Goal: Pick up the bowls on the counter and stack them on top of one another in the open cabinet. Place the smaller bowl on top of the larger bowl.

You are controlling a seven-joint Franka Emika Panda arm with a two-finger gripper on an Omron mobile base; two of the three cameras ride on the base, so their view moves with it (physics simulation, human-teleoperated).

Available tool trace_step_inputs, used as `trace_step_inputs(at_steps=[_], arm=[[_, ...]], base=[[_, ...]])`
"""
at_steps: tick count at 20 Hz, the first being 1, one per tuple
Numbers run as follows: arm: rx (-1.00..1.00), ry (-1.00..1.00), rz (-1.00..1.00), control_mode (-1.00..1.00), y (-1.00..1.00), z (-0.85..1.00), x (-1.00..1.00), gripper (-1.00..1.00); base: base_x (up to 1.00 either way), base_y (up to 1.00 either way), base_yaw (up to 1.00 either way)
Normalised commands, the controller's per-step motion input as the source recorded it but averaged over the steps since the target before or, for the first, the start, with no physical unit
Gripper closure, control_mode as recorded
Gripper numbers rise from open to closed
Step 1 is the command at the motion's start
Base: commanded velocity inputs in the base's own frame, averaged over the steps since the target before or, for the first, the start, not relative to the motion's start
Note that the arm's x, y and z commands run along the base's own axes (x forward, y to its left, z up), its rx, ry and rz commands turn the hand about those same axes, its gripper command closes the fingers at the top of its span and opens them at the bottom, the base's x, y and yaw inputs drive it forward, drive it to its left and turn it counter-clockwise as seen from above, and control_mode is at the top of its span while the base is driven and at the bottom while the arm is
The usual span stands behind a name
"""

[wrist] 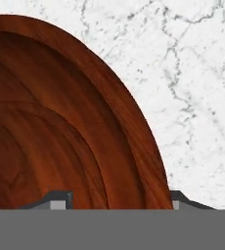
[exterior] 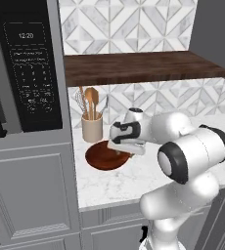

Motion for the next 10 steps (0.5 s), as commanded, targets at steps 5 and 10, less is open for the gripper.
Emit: trace_step_inputs(at_steps=[5,10], arm=[[0.06,-0.13,-0.12,-1.00,-0.26,0.66,-0.81,1.00],[0.10,-0.26,-0.20,-1.00,-0.44,0.98,-0.96,1.00]], base=[[0.00,0.00,0.00],[0.00,0.00,0.00]])
